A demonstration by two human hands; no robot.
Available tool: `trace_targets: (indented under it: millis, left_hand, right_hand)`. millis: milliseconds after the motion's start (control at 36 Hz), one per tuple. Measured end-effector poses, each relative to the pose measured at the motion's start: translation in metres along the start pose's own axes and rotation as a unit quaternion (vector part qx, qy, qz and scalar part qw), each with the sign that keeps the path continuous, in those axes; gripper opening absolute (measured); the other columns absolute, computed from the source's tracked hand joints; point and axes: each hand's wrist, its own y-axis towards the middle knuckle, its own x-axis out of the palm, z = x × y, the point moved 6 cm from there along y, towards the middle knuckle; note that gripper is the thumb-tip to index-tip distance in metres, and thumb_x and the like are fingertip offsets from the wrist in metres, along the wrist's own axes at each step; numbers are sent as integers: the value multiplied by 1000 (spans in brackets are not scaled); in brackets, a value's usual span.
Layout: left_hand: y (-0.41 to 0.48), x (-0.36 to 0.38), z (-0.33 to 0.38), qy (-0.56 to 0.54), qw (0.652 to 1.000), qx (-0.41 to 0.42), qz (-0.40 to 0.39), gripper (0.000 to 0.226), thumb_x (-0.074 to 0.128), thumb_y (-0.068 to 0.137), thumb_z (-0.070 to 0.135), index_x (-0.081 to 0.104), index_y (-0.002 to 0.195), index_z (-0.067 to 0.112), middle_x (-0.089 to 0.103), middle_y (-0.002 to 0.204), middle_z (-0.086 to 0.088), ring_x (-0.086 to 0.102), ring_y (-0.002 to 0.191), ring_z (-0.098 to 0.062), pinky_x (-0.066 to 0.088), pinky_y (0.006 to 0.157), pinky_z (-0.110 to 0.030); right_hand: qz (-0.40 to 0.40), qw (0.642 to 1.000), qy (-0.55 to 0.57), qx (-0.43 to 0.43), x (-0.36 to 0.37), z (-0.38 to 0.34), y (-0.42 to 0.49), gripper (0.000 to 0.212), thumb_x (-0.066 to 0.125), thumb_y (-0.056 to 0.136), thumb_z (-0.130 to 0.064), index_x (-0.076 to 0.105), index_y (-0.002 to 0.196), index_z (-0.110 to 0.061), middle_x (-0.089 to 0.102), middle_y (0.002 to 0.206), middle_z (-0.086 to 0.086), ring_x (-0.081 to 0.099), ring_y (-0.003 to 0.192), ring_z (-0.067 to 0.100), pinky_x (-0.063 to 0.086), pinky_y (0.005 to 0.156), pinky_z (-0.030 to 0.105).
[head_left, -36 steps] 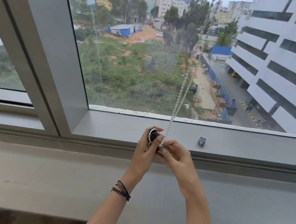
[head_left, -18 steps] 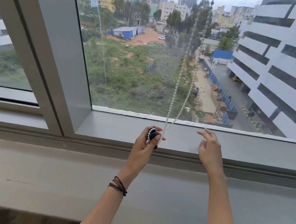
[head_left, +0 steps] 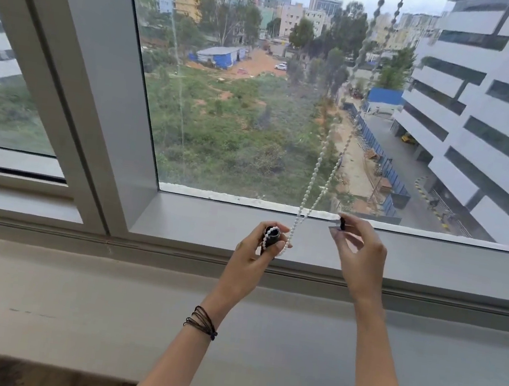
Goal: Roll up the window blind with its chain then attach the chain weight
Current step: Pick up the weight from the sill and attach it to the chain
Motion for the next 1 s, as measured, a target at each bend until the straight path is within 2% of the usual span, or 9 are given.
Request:
trace_targets:
  millis: [83,278,361,528,694,750,806,861,1000]
  left_hand:
    - [2,1,1,8,1000,-3,-11,14,48,96,13,52,107,20,66,93,-1,58,90,-5,44,79,-21]
    - [4,0,0,23,999,-8,-21,16,47,96,5,52,111,6,64,91,-1,56,83,-2,43,76,-16]
    - [4,-1,1,25,999,-7,-26,15,47,96,5,52,110,6,63,92,-4,57,80,2,42,75,-13]
    - [6,-1,4,45,998,3,-36,14,48,96,6,53,109,4,63,90,4,57,81,5,40,74,-9]
    - [7,-1,3,55,998,0,-41,13,49,96,10,56,106,11,62,85,20,54,78,3,39,73,-11]
    - [7,-1,5,54,998,-1,-42,14,49,95,13,56,107,12,62,84,21,53,76,4,39,71,-10]
    - [7,-1,6,51,998,-3,-43,15,49,95,15,56,108,15,62,84,20,53,75,4,39,71,-9]
    - [7,-1,7,51,998,-6,-44,17,50,95,14,56,111,16,63,87,17,54,78,4,40,72,-9]
    - [7,-1,8,57,997,-5,-54,18,49,95,12,55,112,9,63,92,9,56,85,3,42,77,-11]
  right_hand:
    - [4,995,62,-76,2,-33,1,29,68,82,-13,62,109,-22,64,94,-7,62,86,1,49,73,9]
    - [-29,982,98,-159,10,-72,7,29,71,79,-14,63,106,-24,63,97,-10,58,82,2,46,67,15]
    - [-102,975,106,-165,16,-81,9,29,70,79,-18,63,105,-28,63,98,-15,59,79,4,48,65,18]
    - [-250,954,30,-161,34,-86,8,29,69,78,0,68,105,-11,61,90,-12,58,74,1,47,59,22]
    - [-300,941,-1,-159,40,-87,6,30,66,80,2,69,106,-12,55,84,-21,54,70,7,45,51,34]
    - [-305,939,-2,-161,41,-88,5,30,68,79,1,69,105,-15,57,86,-18,53,70,6,41,49,26]
    - [-309,938,-7,-159,41,-89,5,30,69,79,0,69,105,-17,64,90,-4,53,72,7,37,50,18]
    - [-313,937,-15,-154,41,-89,6,29,69,79,-2,69,105,-17,66,94,5,55,74,12,37,51,18]
    - [-327,931,-41,-158,41,-93,6,30,70,79,-1,70,105,-16,67,97,7,56,76,19,37,57,10]
